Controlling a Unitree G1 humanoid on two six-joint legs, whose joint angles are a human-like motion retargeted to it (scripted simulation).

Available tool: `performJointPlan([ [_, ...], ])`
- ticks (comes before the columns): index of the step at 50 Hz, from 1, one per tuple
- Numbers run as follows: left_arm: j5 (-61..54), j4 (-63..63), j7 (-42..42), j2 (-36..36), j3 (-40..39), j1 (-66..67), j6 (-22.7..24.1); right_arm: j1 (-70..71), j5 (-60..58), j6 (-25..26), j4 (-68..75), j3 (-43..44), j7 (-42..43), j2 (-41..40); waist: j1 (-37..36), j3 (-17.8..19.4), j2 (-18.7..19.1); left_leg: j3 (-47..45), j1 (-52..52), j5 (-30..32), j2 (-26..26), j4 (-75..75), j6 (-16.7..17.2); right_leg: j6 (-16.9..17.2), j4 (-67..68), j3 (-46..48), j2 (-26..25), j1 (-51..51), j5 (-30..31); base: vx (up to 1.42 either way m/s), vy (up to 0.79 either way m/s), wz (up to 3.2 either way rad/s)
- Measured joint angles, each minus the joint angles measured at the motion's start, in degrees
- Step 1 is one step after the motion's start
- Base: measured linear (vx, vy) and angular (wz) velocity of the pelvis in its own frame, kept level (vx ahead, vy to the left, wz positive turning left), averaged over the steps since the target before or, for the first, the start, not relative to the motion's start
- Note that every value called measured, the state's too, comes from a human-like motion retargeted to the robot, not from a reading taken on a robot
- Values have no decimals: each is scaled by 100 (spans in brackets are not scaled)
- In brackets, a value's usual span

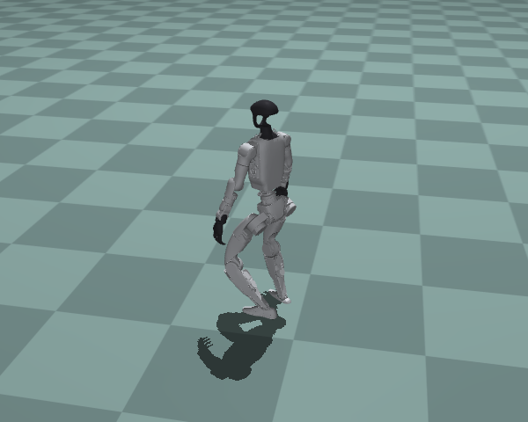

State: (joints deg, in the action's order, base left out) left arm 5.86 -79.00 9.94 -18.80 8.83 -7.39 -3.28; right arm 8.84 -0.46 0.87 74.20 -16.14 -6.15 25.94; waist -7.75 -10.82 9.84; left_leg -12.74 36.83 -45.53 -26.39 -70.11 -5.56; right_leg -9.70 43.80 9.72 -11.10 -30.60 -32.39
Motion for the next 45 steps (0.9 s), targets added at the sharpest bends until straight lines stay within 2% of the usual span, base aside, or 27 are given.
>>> performJointPlan([
  [5, 165, -72, -12, -14, -25, 286, -12, 94, 35, 3, -41, -38, 50, 59, 121, -281, -297, -325, 153, 529, 944, 1589, -33, 194, 282, 168, 476, -136, -192, 11, -9, 93],
  [12, 192, -67, 45, -56, -156, 627, -35, 158, 102, 0, -279, -182, 58, 15, 316, -546, -547, -412, 172, 1033, 1369, 2308, -103, 387, 743, 490, 933, -370, -418, 2, -6, 82],
  [15, 204, 26, 11, -73, -164, 693, -13, 111, 79, -40, -429, -236, 42, -20, 308, -520, -612, -350, 387, 1083, 1342, 2073, 9, 383, 1027, 630, 1074, -480, -509, -8, -8, 67],
  [18, 257, 173, -40, -109, -105, 697, 21, 55, 26, -77, -584, -292, 23, -56, 350, -525, -694, -448, 631, 929, 1160, 1839, -59, 377, 1181, 849, 1266, -598, -526, -13, -8, 90],
  [22, 397, 416, -112, -193, 66, 646, 80, -87, -113, -113, -696, -343, 28, -121, 421, -575, -746, -665, 627, 496, 734, 776, -141, 319, 1430, 1192, 1426, -771, -587, -15, -8, 97],
  [25, 526, 643, -122, -295, 215, 564, 119, -276, -275, -105, -640, -322, 33, -169, 462, -600, -684, -742, 302, 193, 313, -233, -109, 214, 1452, 1507, 1356, -754, -605, -14, -8, 88],
  [28, 617, 892, -100, -334, 357, 463, 143, -492, -474, -103, -462, -225, 81, -240, 461, -484, -390, -584, -432, 120, -108, -886, 156, 54, 1044, 1882, 947, -430, -455, -14, -9, 70],
  [31, 680, 1107, -112, -261, 490, 357, 204, -720, -587, -108, -246, -137, 175, -303, 577, -489, -139, -455, -1100, 264, -127, -900, 491, -45, 767, 2180, 760, -365, -239, -17, -6, 80],
  [34, 707, 1324, -136, -156, 677, 221, 267, -909, -604, -126, -7, -42, 280, -380, 701, -536, 34, -366, -1548, 336, 66, -372, 718, -81, 526, 2434, 722, -377, 4, -20, -2, 86],
  [37, 726, 1538, -163, -48, 937, 42, 325, -1027, -548, -144, 208, 30, 379, -463, 776, -605, 97, -312, -1694, 193, 376, 419, 737, -72, 403, 2639, 860, -514, 236, -24, 2, 87],
  [40, 772, 1728, -189, 32, 1229, -172, 407, -1071, -482, -156, 349, 62, 434, -548, 833, -699, -37, -368, -1544, 19, 807, 1229, 552, -10, 428, 2770, 1268, -833, 428, -32, 4, 98],
  [45, 836, 1891, -255, 48, 1602, -466, 521, -1023, -415, -153, 340, 42, 407, -711, 956, -826, -529, -624, -1023, 49, 1590, 2120, 167, 151, 784, 2550, 2220, -1730, 786, -39, 9, 114],
])
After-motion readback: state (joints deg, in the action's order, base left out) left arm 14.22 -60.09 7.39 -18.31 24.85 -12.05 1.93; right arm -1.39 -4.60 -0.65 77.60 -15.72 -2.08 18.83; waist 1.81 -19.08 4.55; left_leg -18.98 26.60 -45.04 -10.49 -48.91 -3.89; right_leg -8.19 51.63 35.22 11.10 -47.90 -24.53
